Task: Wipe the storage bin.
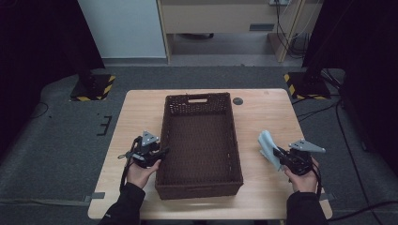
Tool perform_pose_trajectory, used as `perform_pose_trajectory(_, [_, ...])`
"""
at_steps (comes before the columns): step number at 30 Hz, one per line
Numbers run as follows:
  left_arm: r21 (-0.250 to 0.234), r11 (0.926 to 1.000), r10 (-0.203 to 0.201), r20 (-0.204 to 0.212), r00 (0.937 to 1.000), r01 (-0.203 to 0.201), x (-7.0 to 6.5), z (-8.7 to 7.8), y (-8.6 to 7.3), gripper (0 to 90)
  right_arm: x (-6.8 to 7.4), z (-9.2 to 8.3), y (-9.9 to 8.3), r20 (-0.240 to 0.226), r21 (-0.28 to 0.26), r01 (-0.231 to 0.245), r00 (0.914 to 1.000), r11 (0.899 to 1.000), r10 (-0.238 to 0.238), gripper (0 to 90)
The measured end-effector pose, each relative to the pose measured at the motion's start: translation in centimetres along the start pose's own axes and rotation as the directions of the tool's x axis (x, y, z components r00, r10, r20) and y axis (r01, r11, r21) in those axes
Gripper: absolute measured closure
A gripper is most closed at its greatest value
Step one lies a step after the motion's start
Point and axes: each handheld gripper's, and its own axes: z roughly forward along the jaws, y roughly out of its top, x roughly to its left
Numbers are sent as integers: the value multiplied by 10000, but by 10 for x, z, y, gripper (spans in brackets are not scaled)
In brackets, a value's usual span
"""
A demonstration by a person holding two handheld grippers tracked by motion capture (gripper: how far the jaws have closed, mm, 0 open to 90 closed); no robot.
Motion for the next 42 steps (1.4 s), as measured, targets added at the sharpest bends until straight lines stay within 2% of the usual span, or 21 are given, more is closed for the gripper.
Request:
perform_pose_trajectory(7, [126, 9997, 220, 10, 9998, -221, -8, 1, 2, 634, 1, 12, 15, -256, -277, -31, 9997, 9996, 24, 830])
perform_pose_trajectory(17, [227, 9992, 322, -18, 9995, -322, -8, 2, 3, 624, 4, 35, 44, -28, -726, 69, 10000, 9973, -71, 832])
perform_pose_trajectory(30, [261, 9991, 338, 199, 9992, -344, -2, 2, 3, 622, 12, 75, 68, -10, -1034, 16, 10000, 9946, -17, 834])
perform_pose_trajectory(35, [264, 9991, 311, 214, 9993, -317, -2, 2, 3, 622, 13, 93, 75, 105, -937, 5, 9999, 9956, 5, 835])
perform_pose_trajectory(38, [272, 9992, 297, 226, 9993, -303, -2, 2, 3, 621, 15, 104, 81, 36, -1052, -176, 9998, 9943, 181, 835])
perform_pose_trajectory(42, [273, 9991, 315, 221, 9993, -321, -2, 2, 3, 622, 22, 115, 91, -39, -1311, -84, 10000, 9913, 79, 836])
